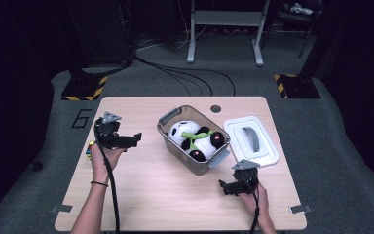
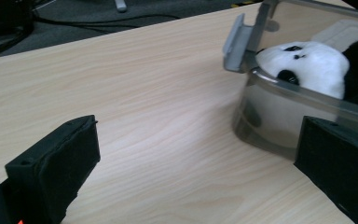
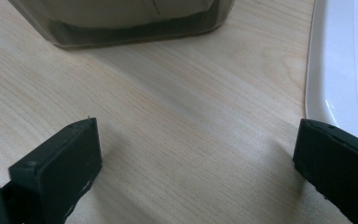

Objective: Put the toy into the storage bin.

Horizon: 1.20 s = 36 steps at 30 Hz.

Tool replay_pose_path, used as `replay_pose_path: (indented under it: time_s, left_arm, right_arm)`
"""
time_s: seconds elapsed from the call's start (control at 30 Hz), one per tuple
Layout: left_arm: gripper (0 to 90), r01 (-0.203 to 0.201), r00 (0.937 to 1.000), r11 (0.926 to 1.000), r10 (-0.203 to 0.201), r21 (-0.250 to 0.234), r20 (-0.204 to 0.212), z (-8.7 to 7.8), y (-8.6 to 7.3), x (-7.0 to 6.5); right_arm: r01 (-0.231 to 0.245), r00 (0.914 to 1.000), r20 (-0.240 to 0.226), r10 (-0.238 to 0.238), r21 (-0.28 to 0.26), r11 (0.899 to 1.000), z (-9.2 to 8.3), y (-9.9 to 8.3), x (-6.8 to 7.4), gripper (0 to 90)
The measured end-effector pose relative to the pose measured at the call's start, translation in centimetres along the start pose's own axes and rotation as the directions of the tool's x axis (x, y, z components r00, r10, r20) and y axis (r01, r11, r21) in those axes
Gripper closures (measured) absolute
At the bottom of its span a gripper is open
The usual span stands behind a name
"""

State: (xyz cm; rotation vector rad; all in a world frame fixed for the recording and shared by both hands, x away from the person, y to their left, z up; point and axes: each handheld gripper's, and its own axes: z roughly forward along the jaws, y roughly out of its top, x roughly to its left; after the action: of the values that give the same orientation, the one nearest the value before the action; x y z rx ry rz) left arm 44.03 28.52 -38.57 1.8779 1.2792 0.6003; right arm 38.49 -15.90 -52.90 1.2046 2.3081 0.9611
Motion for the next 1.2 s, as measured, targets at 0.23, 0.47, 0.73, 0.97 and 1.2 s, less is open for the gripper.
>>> replay_pose_path:
  time_s: [0.23, 0.47, 0.73, 0.97, 1.2]
  left_arm:
    - [0.0, 0.036, 0.997, 0.9991, -0.038, -0.021, -0.068, -0.7, -1.3, 2.0]
    - [0.0, 0.097, 0.985, 0.9949, -0.1, -0.028, -0.14, -0.6, -3.2, 4.6]
    - [0.0, 0.155, 0.971, 0.9878, -0.154, -0.01, -0.183, 0.2, -5.6, 7.6]
    - [0.0, 0.21, 0.9551, 0.9775, -0.201, 0.018, -0.217, 1.9, -7.5, 9.8]
    - [0.0, 0.229, 0.9481, 0.972, -0.21, 0.054, -0.239, 3.5, -9.1, 10.9]
  right_arm:
    - [0.011, 0.9999, -0.001, -0.011, 0.003, 1.0, 0.0, 0.0, -0.1, 0.0]
    - [0.011, 0.9999, -0.001, -0.011, 0.002, 1.0, 0.0, 0.0, -0.1, 0.0]
    - [0.012, 0.9999, -0.001, -0.012, 0.002, 1.0, 0.0, 0.0, -0.1, 0.0]
    - [0.012, 0.9999, 0.001, -0.012, 0.002, 1.0, 0.0, 0.0, -0.1, 0.0]
    - [0.012, 0.9999, -0.001, -0.012, 0.002, 1.0, 0.0, 0.0, -0.1, 0.0]
